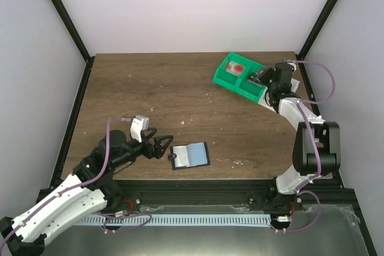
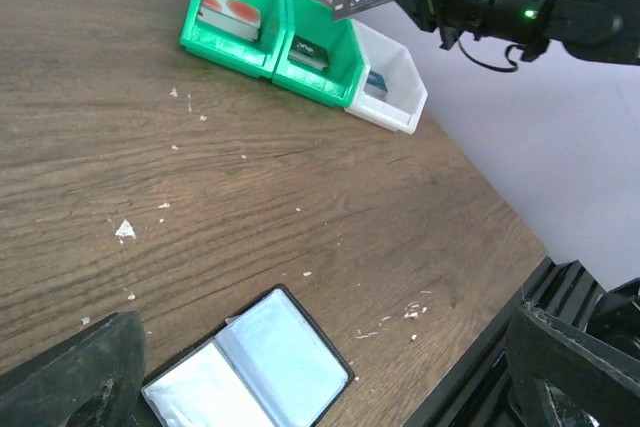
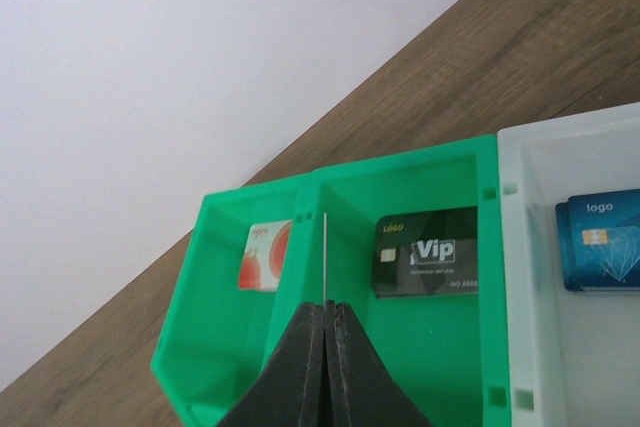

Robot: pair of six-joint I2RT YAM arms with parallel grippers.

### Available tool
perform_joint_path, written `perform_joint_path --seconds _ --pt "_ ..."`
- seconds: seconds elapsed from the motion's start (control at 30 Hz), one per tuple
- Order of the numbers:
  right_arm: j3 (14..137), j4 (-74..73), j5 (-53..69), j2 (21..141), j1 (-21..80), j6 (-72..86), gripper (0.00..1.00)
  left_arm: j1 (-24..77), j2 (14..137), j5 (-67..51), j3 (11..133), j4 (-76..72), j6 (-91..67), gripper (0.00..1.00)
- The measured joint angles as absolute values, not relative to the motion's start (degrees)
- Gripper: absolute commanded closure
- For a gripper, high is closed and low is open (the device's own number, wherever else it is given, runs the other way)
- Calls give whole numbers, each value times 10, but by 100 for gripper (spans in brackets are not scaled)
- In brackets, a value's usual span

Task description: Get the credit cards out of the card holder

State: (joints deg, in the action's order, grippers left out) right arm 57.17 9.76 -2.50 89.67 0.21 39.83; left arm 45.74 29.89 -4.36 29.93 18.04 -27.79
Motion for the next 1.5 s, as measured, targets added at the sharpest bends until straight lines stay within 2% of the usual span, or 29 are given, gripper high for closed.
perform_joint_path --seconds 0.67,0.9,1.5 --pt "654 140 -29 1061 -13 450 100 457 286 -50 299 168 -268 0" --pt "708 159 6 1126 -21 454 99 457 286 -50 299 169 -268 0" --pt "734 161 30 1167 -25 460 99 457 295 -52 299 168 -268 0"
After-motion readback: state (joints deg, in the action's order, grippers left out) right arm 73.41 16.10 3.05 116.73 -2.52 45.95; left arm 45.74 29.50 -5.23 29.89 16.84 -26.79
